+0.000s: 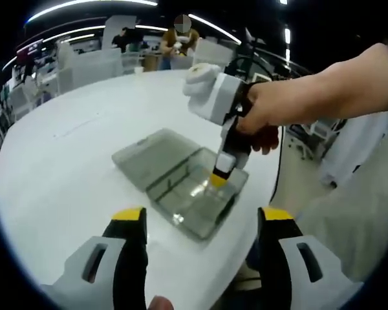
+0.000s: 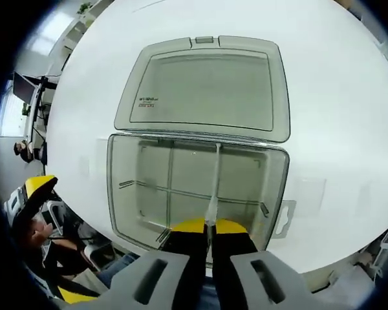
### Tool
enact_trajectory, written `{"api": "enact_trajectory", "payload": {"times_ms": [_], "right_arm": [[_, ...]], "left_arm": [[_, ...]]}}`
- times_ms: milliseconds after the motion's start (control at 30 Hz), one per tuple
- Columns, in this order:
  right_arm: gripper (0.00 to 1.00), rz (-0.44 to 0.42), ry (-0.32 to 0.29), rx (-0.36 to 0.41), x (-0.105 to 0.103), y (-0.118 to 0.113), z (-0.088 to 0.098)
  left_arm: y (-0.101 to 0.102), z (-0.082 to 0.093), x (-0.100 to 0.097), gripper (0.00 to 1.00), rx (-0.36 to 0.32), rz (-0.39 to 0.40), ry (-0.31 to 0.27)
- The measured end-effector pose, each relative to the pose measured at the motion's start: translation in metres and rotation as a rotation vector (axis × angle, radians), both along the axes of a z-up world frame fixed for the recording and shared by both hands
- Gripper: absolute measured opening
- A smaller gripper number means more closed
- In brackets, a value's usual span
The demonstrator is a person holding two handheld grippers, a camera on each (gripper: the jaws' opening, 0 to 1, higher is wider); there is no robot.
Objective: Insert the divider into the dual guide fixture by aligning both edges with the guide slots and pushing it downward to the bottom, including one-sided entry, uneven engagement, binding, and posture correction.
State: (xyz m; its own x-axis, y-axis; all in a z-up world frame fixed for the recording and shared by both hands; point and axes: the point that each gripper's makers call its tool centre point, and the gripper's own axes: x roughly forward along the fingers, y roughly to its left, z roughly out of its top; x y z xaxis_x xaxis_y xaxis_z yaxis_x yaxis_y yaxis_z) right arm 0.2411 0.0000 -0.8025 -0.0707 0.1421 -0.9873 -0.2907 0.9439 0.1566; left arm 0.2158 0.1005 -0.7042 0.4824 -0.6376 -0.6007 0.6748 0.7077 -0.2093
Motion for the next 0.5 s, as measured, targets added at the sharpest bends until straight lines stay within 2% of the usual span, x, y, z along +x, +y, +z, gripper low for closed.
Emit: {"api": "enact_trajectory", "payload": {"times_ms": [33, 67, 133, 233, 500], "right_arm": [[0.00, -0.015, 0.015, -0.069, -0.005, -0.011, 0.001], [0.00, -0.022, 0.004, -0.021, -0.004, -0.006, -0.002], [0.00, -0.012, 0.005, -0.012, -0.006, -0.006, -0.001], [0.00, -0.032, 0.001, -0.013, -0.005, -0.006, -0.002], [0.00, -0.015, -0.018, -0.054, -0.002, 0.001, -0.002]], "left_arm": [[0.000, 0.000, 0.000, 0.67, -0.001, 0.002, 0.000], [0.001, 0.000, -0.001, 0.67, -0.002, 0.004, 0.000], [0.003, -0.001, -0.002, 0.67, -0.003, 0.006, 0.001], [0.004, -0.002, -0.004, 0.67, -0.005, 0.009, 0.003], [0.004, 0.001, -0.004, 0.67, -0.016, 0.011, -0.007]]}}
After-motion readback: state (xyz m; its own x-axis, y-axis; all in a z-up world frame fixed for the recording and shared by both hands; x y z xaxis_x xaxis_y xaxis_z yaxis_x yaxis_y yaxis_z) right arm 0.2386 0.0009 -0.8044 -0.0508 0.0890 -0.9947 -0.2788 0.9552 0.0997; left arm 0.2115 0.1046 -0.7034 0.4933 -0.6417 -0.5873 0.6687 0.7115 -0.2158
